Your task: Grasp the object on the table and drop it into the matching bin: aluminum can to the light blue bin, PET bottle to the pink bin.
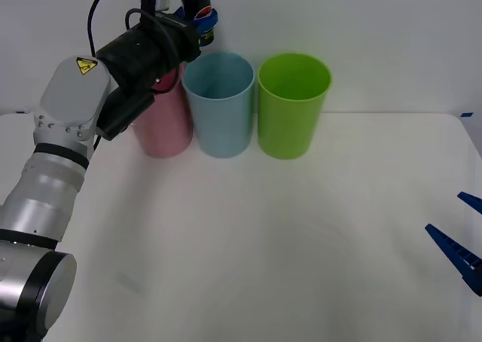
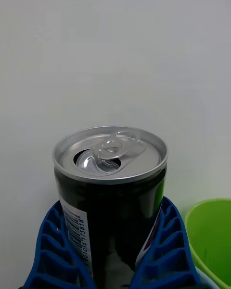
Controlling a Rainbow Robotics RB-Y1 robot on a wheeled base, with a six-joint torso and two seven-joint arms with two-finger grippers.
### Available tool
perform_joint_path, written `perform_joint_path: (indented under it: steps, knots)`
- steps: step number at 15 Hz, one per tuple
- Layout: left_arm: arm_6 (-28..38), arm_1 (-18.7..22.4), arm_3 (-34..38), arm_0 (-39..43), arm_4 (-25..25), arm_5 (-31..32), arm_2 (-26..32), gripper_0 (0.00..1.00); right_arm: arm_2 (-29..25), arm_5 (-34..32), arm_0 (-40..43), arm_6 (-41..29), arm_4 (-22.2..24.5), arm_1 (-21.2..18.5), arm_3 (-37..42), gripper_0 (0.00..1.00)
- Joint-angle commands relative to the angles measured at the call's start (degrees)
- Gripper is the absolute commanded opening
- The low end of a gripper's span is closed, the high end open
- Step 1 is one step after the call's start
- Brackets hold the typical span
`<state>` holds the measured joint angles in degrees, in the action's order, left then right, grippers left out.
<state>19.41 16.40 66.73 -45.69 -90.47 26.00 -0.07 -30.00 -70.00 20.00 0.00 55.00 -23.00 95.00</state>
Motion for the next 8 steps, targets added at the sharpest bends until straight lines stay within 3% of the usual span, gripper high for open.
perform_joint_path:
  steps: [1,6,8]
  knots:
    - [-0.1,-0.7,-0.5,-0.5,-1.0,0.0,-0.2,0.0,0.0,0.0,0.0,0.0,0.0,0.0,0.0,1.0]
    - [-0.1,-1.4,-0.5,-0.5,-1.5,-0.2,-0.3,0.0,0.0,0.0,0.0,0.0,0.0,0.0,0.0,1.0]
    - [0.0,-1.5,-0.5,-0.5,-1.5,-0.2,-0.3,0.07,0.0,0.0,0.0,0.0,0.0,0.0,0.0,1.0]
